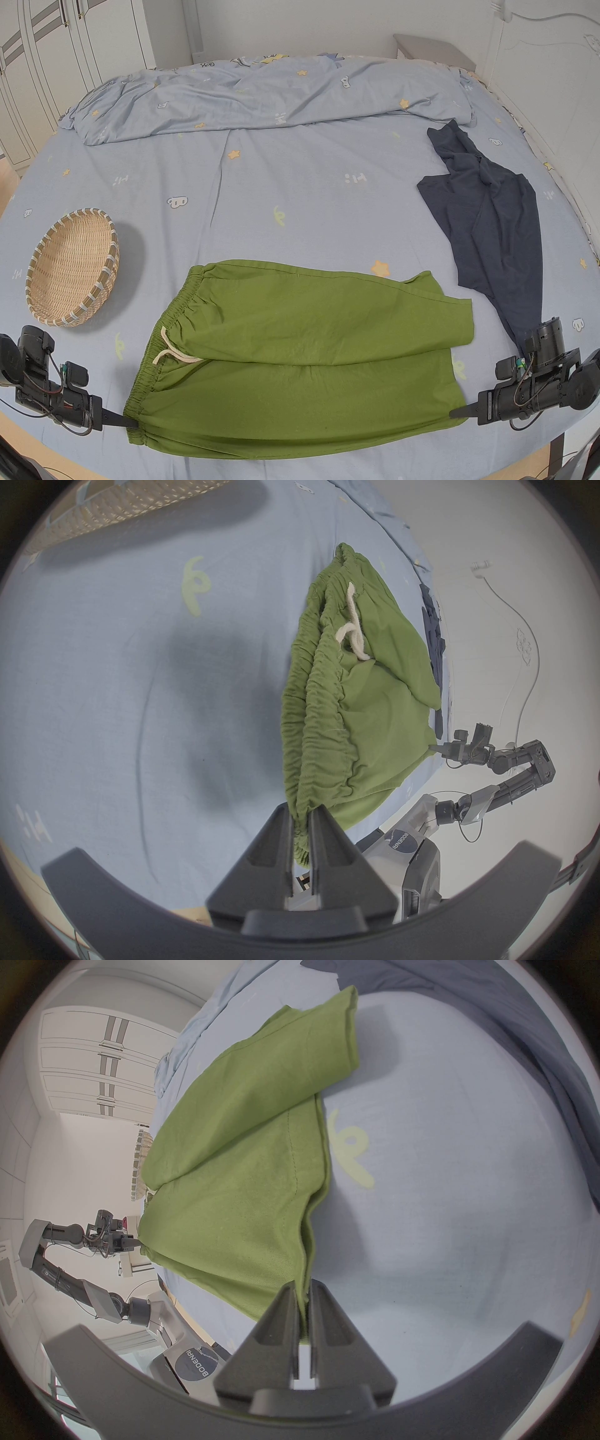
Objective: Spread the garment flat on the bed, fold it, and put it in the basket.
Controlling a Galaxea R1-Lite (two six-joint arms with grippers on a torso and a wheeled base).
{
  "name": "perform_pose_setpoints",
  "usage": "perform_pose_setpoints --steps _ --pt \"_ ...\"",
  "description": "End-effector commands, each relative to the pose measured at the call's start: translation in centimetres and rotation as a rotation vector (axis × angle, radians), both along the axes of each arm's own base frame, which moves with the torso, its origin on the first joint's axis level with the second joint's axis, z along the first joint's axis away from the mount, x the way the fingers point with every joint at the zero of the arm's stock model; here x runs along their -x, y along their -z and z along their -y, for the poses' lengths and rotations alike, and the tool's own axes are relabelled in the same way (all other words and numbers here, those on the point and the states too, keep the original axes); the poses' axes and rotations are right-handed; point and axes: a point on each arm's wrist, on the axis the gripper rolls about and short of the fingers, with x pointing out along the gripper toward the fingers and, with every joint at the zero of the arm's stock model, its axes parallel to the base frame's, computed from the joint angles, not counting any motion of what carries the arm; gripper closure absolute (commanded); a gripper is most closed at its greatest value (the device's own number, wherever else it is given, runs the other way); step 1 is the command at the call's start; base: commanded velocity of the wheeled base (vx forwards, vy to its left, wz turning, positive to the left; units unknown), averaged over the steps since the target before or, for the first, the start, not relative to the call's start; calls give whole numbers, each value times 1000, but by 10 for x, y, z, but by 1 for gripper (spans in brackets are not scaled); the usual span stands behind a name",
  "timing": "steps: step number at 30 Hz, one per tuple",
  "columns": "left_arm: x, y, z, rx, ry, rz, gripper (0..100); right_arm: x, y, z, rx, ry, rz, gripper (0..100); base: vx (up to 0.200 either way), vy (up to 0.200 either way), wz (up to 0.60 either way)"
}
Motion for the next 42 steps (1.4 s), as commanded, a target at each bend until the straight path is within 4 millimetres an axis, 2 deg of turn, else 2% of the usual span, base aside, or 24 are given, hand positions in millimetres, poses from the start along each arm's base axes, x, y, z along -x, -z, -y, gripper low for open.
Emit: perform_pose_setpoints --steps 1,9,10,14,15,25,30,31,34,35,36,42 --pt "1 2 -2 -16 -9 -10 100 -2 5 -1 3 -2 -21 100 0 0 0" --pt "3 4 4 -23 17 -28 100 -2 5 1 2 5 -22 100 0 0 0" --pt "3 4 4 -25 20 -29 100 -2 5 1 3 6 -22 0 0 0 0" --pt "3 6 6 -31 28 -43 100 -1 5 0 0 0 -23 0 0 0 0" --pt "2 6 6 -35 32 -44 0 -1 5 0 0 -2 -23 0 0 0 0" --pt "1 3 5 -43 24 -30 0 -1 3 0 -4 1 2 0 0 0 0" --pt "1 -13 3 -64 5 55 0 1 -13 1 -27 11 116 0 0 0 0" --pt "1 -30 6 -82 9 133 0 3 -31 2 -45 20 209 0 0 0 0" --pt "-3 -55 13 -97 24 233 0 3 -51 3 -49 33 318 0 0 0 0" --pt "-4 -57 14 -95 27 237 0 3 -52 3 -49 34 324 0 0 0 0" --pt "-11 -73 24 -72 54 278 0 0 -62 4 -18 59 374 0 0 0 0" --pt "-51 -121 42 16 19 367 0 -27 -93 3 114 118 482 0 0 0 0"
